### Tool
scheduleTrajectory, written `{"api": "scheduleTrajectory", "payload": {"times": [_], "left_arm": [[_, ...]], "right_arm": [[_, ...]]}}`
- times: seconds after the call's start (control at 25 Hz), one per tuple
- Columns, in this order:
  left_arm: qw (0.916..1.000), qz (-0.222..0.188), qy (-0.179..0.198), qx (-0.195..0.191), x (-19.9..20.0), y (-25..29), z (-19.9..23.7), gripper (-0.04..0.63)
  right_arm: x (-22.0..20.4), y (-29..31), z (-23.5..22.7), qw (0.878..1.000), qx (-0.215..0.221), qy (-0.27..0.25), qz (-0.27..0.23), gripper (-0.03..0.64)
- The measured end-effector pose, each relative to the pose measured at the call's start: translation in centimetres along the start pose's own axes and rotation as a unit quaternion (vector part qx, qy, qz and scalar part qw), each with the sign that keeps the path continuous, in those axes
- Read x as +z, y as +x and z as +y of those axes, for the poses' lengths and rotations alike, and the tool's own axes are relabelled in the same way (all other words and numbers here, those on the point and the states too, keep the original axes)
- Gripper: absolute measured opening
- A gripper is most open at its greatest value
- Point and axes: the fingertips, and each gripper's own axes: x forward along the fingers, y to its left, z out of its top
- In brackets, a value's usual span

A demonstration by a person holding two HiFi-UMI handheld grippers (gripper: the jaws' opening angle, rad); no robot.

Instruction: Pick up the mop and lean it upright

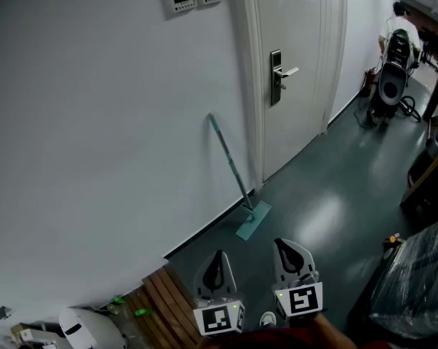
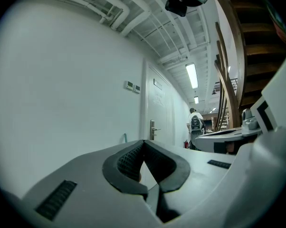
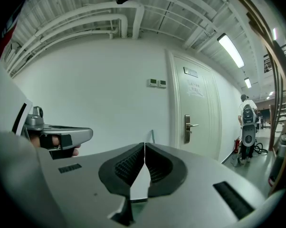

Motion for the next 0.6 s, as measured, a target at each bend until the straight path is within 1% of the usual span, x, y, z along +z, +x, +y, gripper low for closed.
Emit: {"api": "scheduleTrajectory", "payload": {"times": [0.32, 0.6], "left_arm": [[0.9999, -0.014, -0.006, -0.002, 1.5, 4.6, 6.4, 0.014], [0.9997, -0.017, -0.017, -0.004, 1.8, 7.6, 12.7, 0.014]], "right_arm": [[1.4, 7.2, 2.6, 1.0, -0.005, -0.013, -0.001, 0.018], [2.6, 12.7, 6.0, 1.0, -0.011, -0.029, 0.001, 0.018]]}}
